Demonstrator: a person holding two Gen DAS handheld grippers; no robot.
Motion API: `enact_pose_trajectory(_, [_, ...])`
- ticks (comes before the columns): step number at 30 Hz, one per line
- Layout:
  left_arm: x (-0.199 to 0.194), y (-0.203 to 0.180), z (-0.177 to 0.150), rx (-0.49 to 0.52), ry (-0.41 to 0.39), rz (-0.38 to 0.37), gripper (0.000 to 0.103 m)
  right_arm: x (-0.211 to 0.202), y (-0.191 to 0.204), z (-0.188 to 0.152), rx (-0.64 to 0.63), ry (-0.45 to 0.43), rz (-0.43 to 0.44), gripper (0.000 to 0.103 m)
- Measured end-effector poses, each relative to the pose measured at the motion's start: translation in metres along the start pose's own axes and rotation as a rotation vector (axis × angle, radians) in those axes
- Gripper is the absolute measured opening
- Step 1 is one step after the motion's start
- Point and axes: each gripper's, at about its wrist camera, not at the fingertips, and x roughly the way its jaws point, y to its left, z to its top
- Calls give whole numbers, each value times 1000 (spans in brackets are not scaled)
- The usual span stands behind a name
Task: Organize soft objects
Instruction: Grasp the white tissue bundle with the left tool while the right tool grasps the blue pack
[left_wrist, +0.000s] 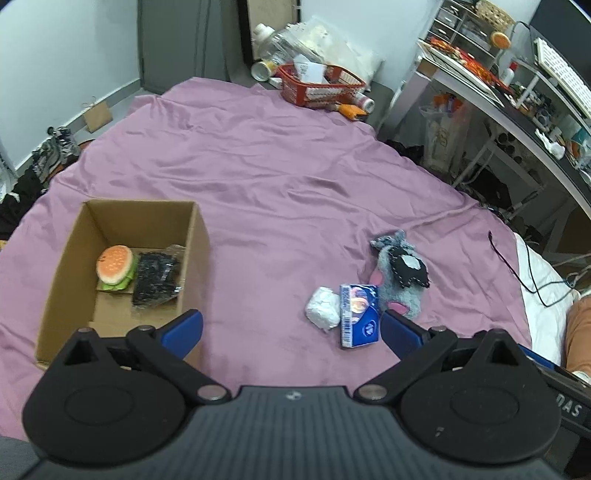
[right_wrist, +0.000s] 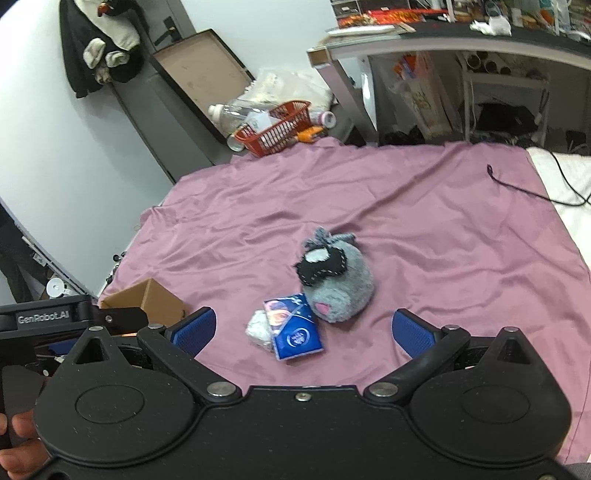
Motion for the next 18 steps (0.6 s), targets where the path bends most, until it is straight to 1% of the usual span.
enact_pose_trajectory(2, [7, -4, -1, 11, 3, -15, 99, 6, -6, -1, 16, 13, 4, 102])
enact_pose_trajectory(4, [13, -8, -2, 25, -2, -18, 99, 13, -13, -3, 46, 31, 19, 99])
enact_pose_trajectory(6, [21, -12, -2, 40, -2, -16, 96, 21, -20, -5, 88, 58, 50, 91])
enact_pose_trajectory(8, [31, -13, -2, 47, 12, -18, 85, 31, -25, -7, 125, 84, 74, 87])
enact_pose_trajectory(9, [37, -13, -2, 45, 24, -19, 83, 35, -25, -8, 134, 96, 76, 86])
enact_pose_trajectory(10, [42, -13, -2, 43, 34, -19, 79, 40, -26, -9, 142, 110, 81, 86])
enact_pose_trajectory(11, [47, -12, -2, 41, 44, -19, 74, 44, -25, -10, 144, 121, 93, 86])
enact_pose_trajectory(13, [58, -10, -1, 35, 66, -25, 70, 51, -22, -11, 128, 138, 108, 86])
enact_pose_trajectory(16, [71, -7, 0, 21, 89, -33, 66, 64, -15, -13, 82, 169, 105, 84])
enact_pose_trajectory(18, [80, -6, 2, 18, 104, -40, 62, 73, -13, -13, 57, 187, 103, 80])
